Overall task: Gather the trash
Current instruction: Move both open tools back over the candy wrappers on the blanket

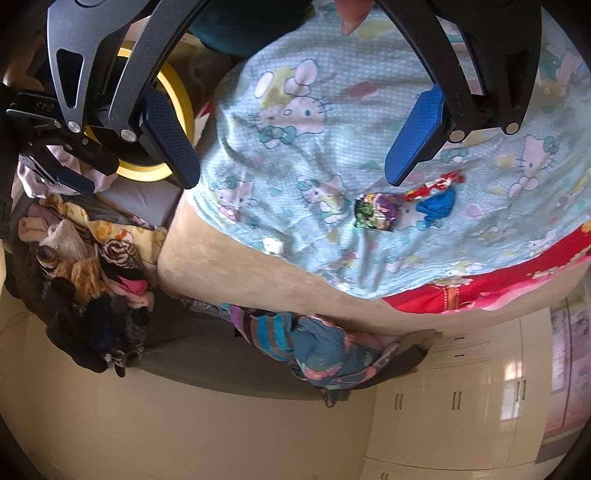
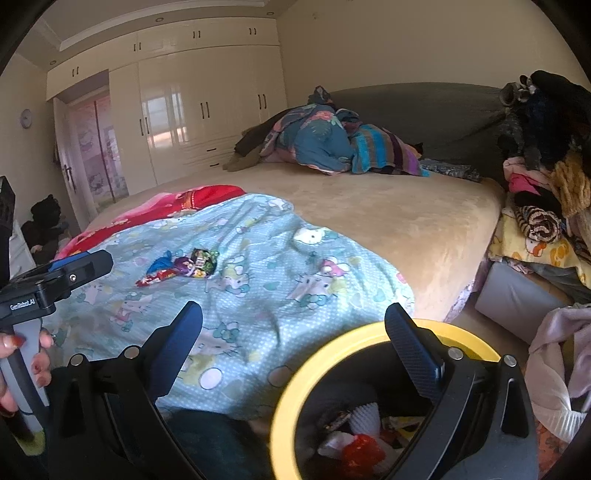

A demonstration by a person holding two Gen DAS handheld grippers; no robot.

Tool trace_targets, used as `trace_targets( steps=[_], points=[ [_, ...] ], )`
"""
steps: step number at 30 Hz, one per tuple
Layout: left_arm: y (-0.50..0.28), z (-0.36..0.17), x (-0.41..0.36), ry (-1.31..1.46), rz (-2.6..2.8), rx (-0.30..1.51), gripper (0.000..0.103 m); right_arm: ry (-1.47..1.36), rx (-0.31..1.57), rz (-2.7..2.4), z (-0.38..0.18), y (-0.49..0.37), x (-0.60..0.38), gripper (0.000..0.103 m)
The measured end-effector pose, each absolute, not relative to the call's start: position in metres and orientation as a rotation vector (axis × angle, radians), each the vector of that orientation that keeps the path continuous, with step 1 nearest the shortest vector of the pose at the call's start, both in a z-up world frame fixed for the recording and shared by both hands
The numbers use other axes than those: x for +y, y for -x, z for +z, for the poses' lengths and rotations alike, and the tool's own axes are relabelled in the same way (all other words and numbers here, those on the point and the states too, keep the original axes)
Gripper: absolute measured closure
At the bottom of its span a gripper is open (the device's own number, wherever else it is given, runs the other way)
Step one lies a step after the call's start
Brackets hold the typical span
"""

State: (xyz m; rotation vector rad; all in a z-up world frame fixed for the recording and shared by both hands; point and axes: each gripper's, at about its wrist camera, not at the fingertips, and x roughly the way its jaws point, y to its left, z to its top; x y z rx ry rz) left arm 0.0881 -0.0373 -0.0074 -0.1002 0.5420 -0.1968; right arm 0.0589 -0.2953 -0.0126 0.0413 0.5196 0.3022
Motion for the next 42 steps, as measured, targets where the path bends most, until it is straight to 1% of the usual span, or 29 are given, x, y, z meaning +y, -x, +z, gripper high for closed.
trace_targets(
  steps=[21,36,42],
  points=[
    [-0.087,-0.004,0.029,0.163,-0.037,0.515,0.011,0.028,0.529,0.451,-0.01,-0.082,-0.218,0.007],
    [-0.09,-0.02,0.086,0.217,0.081,0.546,0.011,0.089,0.544,0.542,-0.019,-0.116,-0.164,0.007],
    [-0.095,-0.038,0.114,0.244,0.136,0.585,0.011,0.106,0.566,0.572,-0.03,-0.142,-0.138,0.007]
  ],
)
